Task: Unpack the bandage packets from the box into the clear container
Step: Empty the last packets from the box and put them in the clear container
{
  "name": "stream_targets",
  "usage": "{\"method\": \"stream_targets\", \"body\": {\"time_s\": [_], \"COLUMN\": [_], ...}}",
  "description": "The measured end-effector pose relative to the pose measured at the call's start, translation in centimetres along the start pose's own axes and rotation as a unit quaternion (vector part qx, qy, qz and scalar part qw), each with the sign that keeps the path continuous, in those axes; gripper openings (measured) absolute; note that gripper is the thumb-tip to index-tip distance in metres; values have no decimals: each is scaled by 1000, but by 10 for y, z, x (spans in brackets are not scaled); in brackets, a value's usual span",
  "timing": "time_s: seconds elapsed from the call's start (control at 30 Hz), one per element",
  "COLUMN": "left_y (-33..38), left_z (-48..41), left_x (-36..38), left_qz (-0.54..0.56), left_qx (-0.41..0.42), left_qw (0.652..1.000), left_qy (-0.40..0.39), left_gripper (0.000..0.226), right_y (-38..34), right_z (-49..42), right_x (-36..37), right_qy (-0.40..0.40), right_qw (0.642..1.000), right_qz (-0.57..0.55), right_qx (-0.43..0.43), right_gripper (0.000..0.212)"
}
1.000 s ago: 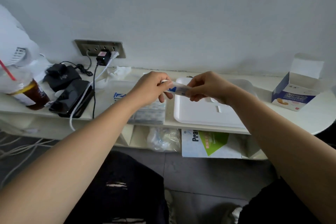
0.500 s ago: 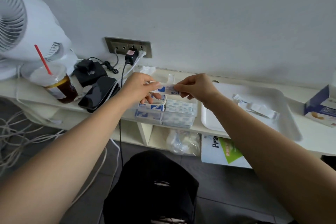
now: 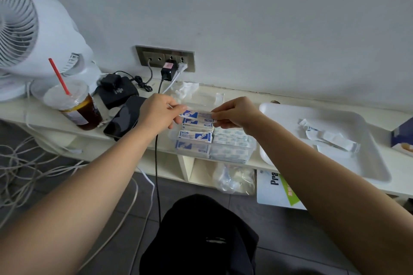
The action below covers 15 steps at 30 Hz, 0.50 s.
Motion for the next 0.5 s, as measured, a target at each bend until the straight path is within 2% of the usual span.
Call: {"method": "stream_targets", "body": {"time_s": [0.1,0.27,0.37,0.5], "left_y": [-13,-20,-21,-22], "left_z": [3,8,8,9], "left_x": [-11,-2,2,0], "left_qz": [-45,-59,-65,-62], "left_qx": [-16,-70,-74,-76], "left_qw": [998,996,995,994], "left_qy": [41,-24,-34,-39], "left_gripper": [20,18,17,14], "right_y": [4,10,11,14], "right_z": [-6,-16,-18,-17], "right_x": [6,21,27,31], "right_qy": [1,27,47,25], "right_qw": [999,994,989,985], "right_qz": [38,91,136,167], "right_qx": [28,47,37,34], "right_gripper": [12,8,7,10]}}
Point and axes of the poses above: each hand's wrist, its own z-axis away from the middle knuckle, its own x-axis out of the palm, y = z × x, the point moved 7 cm from there along -z, towards the middle knuckle, and after that the axes turned 12 degrees about x, right-handed, at the moved point
